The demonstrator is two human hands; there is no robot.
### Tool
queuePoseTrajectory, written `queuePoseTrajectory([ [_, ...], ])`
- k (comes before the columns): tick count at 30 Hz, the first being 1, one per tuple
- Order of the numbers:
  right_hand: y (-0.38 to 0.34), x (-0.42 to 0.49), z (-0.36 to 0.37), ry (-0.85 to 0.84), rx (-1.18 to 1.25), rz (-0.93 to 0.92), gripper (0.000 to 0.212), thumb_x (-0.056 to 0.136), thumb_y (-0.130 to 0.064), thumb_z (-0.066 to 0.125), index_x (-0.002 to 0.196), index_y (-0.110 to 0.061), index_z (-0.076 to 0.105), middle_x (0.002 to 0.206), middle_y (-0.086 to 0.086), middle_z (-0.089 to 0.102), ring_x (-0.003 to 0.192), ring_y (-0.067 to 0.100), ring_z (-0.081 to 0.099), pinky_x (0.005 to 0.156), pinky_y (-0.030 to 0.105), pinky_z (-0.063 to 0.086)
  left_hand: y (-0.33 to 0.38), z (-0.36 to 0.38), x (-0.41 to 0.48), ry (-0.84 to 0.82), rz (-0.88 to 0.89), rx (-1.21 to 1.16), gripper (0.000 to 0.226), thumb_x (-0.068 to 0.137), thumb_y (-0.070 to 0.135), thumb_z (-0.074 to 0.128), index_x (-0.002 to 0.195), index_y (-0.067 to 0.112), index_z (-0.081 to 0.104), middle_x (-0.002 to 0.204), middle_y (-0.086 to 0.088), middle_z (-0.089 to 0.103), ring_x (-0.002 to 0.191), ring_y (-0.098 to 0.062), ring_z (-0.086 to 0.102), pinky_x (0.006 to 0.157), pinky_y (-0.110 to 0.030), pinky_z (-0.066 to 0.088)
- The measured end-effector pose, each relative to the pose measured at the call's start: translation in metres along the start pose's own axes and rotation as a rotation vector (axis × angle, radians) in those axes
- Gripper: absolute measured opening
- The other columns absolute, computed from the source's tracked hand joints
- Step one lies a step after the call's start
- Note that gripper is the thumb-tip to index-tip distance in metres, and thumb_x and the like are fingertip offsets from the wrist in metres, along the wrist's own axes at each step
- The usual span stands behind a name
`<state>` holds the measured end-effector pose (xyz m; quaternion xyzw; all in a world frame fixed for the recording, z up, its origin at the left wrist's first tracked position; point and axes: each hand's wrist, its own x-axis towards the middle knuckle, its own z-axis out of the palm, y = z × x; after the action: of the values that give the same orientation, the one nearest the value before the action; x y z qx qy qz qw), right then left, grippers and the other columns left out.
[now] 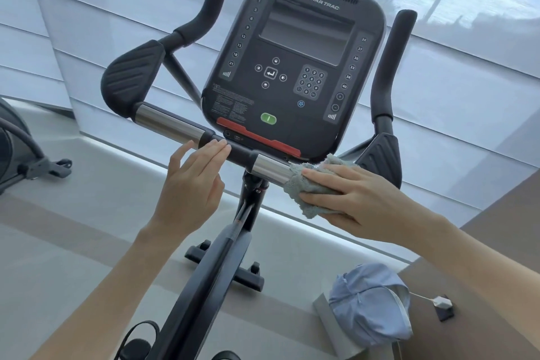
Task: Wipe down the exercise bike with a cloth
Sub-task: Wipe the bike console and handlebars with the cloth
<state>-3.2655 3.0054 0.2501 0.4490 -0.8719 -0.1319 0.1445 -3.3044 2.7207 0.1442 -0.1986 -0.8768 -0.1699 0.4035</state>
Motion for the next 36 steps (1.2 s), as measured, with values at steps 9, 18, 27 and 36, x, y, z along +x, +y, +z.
queuePoseTrajectory([
  [9,-0.025,0.081,0.026,0.138,-0.1,-0.065,0.022,0.089,-0.018,0.058,0.108,-0.016,0.069,0.132,0.016,0.054,0.111,0.037,0.055,0.104,0.049,0.036,-0.006,-0.018,-0.008,0.013,-0.018,0.046,0.041,0.09,0.01,0.04,0.125,-0.001,0.059,0.129,-0.014,0.06,0.122,-0.026,0.055,0.107,-0.05,0.033],
  [18,-0.033,0.152,0.024,-0.023,0.06,-0.031,0.035,0.099,-0.019,0.042,0.132,-0.017,0.052,0.141,0.019,0.039,0.119,0.037,0.046,0.108,0.044,0.029,-0.024,-0.037,-0.032,0.097,-0.066,0.068,0.042,0.092,0.012,0.035,0.123,-0.001,0.06,0.126,-0.014,0.061,0.117,-0.027,0.058,0.107,-0.048,0.033],
  [27,-0.008,0.118,0.013,-0.125,0.543,0.329,0.038,0.096,-0.049,0.031,0.134,-0.054,0.031,0.117,-0.01,0.055,0.108,0.014,0.052,0.095,0.029,0.038,-0.011,-0.03,-0.025,0.009,-0.071,0.018,0.042,0.088,0.01,0.042,0.126,0.0,0.058,0.129,-0.012,0.06,0.119,-0.023,0.057,0.108,-0.046,0.033],
  [36,-0.01,0.033,0.003,-0.17,0.277,0.397,0.057,0.096,-0.049,0.021,0.148,-0.027,0.016,0.133,-0.002,0.047,0.116,0.018,0.044,0.089,0.028,0.033,0.007,-0.018,-0.006,-0.149,-0.073,0.027,0.055,0.083,0.008,0.06,0.136,0.002,0.048,0.141,-0.013,0.049,0.132,-0.026,0.045,0.111,-0.047,0.029],
])
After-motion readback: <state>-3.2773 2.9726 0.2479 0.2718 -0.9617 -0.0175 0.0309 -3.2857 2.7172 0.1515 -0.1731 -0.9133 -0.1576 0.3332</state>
